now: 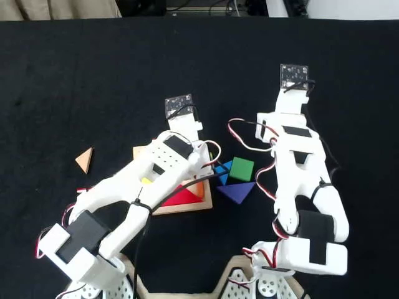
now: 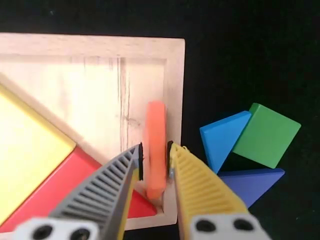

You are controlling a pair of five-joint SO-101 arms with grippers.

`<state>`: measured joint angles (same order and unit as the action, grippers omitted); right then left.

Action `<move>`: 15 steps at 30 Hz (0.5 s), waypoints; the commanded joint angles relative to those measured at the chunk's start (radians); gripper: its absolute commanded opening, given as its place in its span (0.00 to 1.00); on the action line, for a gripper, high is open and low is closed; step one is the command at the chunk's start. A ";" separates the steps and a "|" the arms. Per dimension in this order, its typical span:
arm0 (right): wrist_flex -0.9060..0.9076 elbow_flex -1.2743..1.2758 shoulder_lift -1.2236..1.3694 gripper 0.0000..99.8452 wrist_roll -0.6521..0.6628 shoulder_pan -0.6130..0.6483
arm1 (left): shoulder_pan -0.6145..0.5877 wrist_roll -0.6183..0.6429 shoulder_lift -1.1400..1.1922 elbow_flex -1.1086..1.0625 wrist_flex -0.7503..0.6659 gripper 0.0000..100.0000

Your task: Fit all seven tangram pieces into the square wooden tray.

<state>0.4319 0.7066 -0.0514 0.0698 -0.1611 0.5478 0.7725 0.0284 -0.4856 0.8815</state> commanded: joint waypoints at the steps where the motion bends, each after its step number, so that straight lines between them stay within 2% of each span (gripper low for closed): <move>1: -0.012 -0.054 -0.005 0.01 -0.009 -0.012 | -0.001 0.003 -0.017 0.007 -0.009 0.11; 10: -0.012 -0.054 -0.005 0.01 -0.009 -0.011 | -0.093 -0.071 -0.021 0.001 0.077 0.11; 15: -0.012 -0.054 -0.005 0.01 -0.009 -0.009 | -0.093 -0.074 -0.017 0.005 0.081 0.11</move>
<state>0.4319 0.7066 -0.0514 0.0698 -0.1611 0.4618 0.7096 0.0284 -0.4872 0.9551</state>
